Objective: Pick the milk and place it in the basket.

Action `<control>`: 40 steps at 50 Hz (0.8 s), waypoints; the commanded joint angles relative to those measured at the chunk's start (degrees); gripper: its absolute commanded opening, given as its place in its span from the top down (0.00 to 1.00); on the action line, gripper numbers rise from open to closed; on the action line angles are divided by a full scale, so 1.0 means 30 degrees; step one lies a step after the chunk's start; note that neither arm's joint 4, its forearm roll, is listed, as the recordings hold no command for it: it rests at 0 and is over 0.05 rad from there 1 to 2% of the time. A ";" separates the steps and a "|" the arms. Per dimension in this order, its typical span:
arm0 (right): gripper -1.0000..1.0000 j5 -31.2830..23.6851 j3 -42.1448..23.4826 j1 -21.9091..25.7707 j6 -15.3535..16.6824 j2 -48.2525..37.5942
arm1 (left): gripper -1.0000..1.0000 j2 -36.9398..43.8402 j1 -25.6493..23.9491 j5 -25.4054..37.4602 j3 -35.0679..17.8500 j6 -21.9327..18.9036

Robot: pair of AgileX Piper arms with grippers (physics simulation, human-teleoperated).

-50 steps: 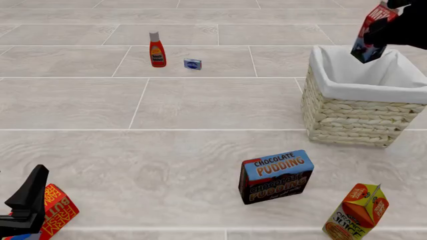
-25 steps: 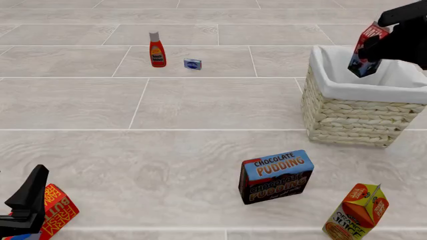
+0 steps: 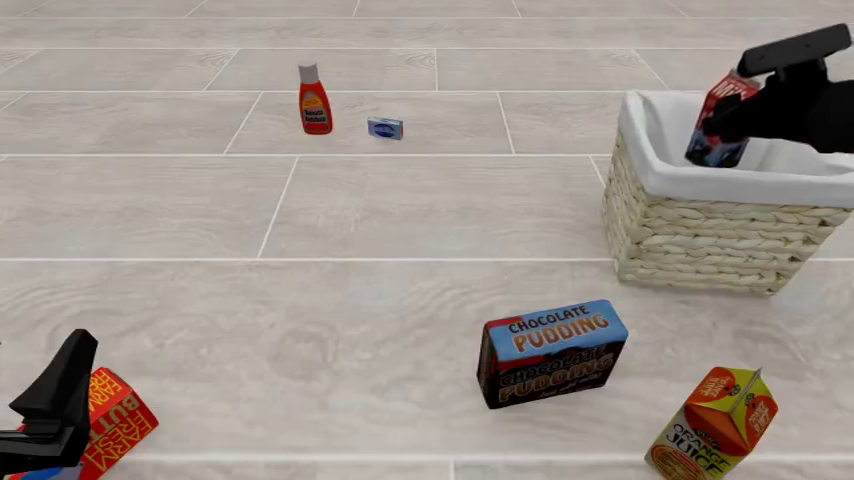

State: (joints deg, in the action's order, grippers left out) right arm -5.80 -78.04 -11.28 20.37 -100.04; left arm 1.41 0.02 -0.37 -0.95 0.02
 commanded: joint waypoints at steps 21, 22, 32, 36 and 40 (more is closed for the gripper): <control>1.00 0.0403 -0.0425 -0.0024 -0.0557 -0.0835 | 0.00 0.0004 -0.0001 -0.0002 0.0000 0.0000; 1.00 0.0403 -0.0427 -0.0022 -0.0543 -0.0851 | 0.00 0.0004 0.0000 -0.0002 0.0000 0.0002; 1.00 0.0399 -0.0559 -0.0104 -0.0482 -0.1068 | 0.00 0.0001 0.0001 0.0000 0.0000 -0.0004; 1.00 0.0398 -0.0613 -0.0141 -0.0436 -0.1126 | 0.00 0.0001 0.0001 -0.0001 0.0000 0.0002; 1.00 0.0345 -0.0687 -0.0164 -0.0422 -0.1164 | 0.00 -0.0006 -0.0002 0.0003 -0.0001 -0.0003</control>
State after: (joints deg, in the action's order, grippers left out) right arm -5.02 -78.71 -11.57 20.25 -103.89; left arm 1.42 0.01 -0.38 -0.95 0.01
